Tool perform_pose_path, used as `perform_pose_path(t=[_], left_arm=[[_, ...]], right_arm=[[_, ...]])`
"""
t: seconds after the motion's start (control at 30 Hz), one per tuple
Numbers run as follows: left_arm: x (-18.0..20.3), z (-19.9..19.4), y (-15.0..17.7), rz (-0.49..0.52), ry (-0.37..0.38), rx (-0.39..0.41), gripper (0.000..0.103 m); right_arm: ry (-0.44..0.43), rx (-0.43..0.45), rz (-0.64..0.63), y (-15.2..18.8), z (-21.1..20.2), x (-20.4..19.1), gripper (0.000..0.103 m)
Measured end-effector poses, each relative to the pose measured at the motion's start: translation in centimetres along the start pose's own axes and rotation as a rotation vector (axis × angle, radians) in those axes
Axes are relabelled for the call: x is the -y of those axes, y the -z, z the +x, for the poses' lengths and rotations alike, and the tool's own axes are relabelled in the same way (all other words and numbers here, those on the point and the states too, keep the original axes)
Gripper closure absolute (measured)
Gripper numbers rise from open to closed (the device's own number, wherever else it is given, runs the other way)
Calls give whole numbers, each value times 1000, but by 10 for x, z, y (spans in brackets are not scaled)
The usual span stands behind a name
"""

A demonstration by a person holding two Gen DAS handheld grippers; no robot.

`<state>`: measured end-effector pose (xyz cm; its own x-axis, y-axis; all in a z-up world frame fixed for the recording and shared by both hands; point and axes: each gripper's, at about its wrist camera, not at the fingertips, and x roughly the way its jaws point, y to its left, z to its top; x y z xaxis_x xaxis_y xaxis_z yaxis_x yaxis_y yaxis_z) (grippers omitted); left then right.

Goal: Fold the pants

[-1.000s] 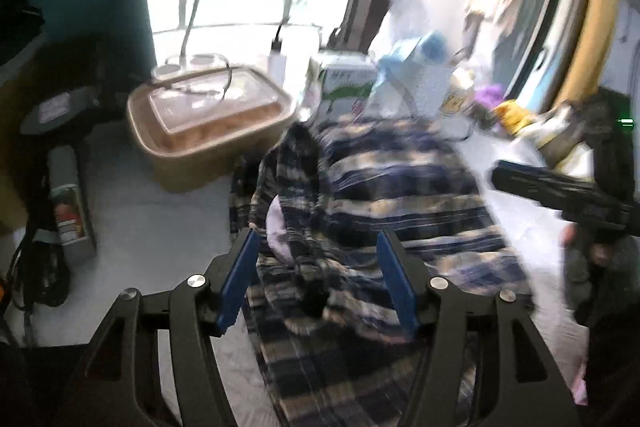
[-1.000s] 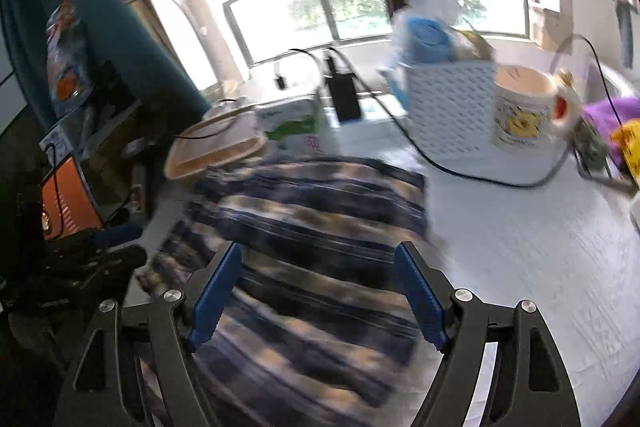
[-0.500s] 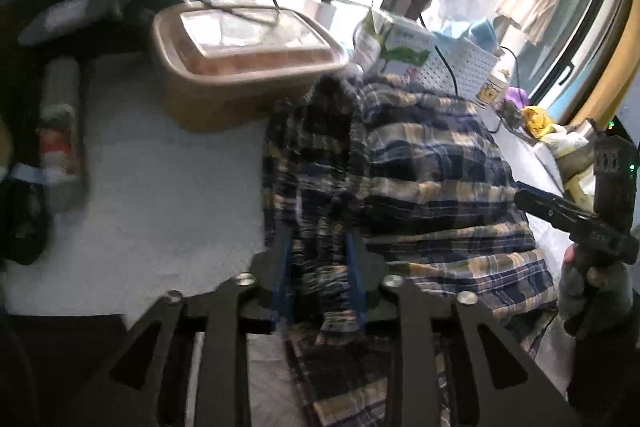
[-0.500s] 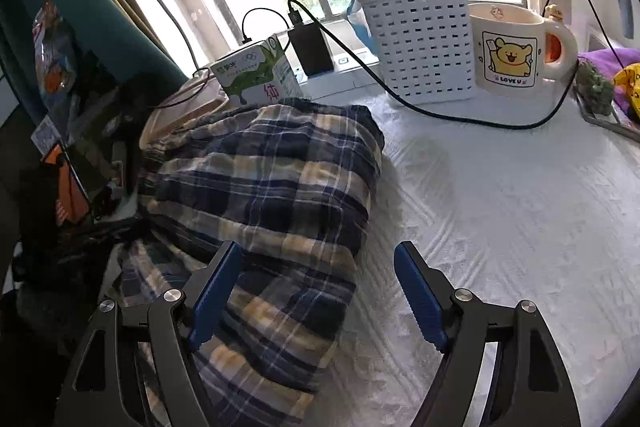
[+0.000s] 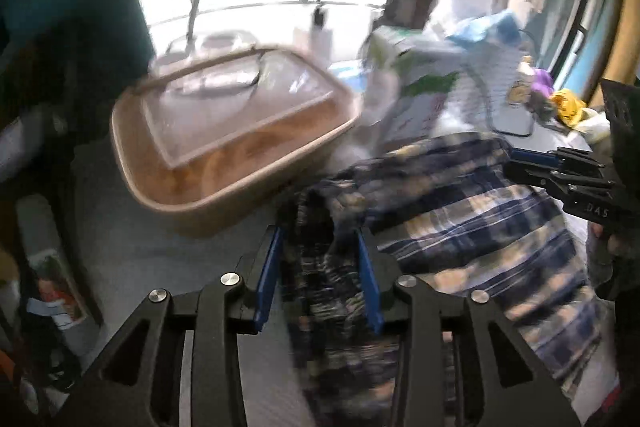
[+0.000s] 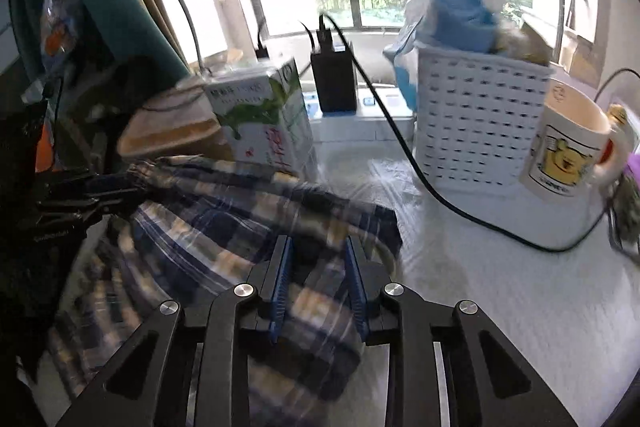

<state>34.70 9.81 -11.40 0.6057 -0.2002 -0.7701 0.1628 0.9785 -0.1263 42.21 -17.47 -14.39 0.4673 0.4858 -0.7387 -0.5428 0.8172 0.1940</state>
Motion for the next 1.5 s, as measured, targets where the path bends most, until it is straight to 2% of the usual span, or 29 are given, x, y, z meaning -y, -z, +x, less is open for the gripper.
perform_pose_path(t=[0.1,0.23,0.33,0.37,0.4,0.43,0.53,0.63,0.7,0.8,0.83,0.9,1.0,1.1,1.17,1.23,1.33,1.4,1.5], left_arm=[[-18,11,6,-44,49,2,60],[-31,18,7,-75,81,0,54],[-31,12,11,-84,85,-4,53],[-30,6,9,-94,74,-6,53],[-29,0,8,-93,68,1,53],[-27,-12,6,-87,73,25,54],[-17,-41,2,-49,87,98,54],[3,-56,-2,24,176,133,54],[21,-48,-5,80,213,112,57],[30,-17,-10,127,184,49,64],[29,-1,-11,124,161,12,65],[16,18,-10,95,145,-37,73],[3,24,-13,56,148,-40,85],[-3,15,-16,23,143,-60,85],[0,-2,-15,10,135,-41,85],[5,-21,-14,22,149,3,84],[20,-44,-5,36,239,33,83],[27,-39,6,62,229,-2,83],[24,-8,23,37,206,-106,83]], right_arm=[[26,-58,-17,-3,26,3,78],[25,-74,-35,-9,39,7,80],[15,-85,-29,-14,42,14,81],[17,-88,-23,-15,41,16,86],[43,-85,-22,-16,38,17,86],[76,-65,-35,-18,30,14,86],[72,-8,-71,-24,10,3,87],[37,-10,-148,-29,12,-16,87],[27,-40,-180,-30,24,-23,87],[5,-100,-178,-30,50,-25,87],[-2,-123,-172,-29,59,-23,87],[-16,-119,-163,-30,66,-19,87],[-14,-126,-159,-34,68,-15,89],[25,-112,-167,-35,57,-19,89],[16,-73,-182,-35,38,-28,89],[-57,-38,-211,-30,14,-43,89],[-148,-45,-271,-13,-5,-69,89],[-180,-87,-311,2,-3,-84,89],[-140,-172,-349,29,17,-98,89]])
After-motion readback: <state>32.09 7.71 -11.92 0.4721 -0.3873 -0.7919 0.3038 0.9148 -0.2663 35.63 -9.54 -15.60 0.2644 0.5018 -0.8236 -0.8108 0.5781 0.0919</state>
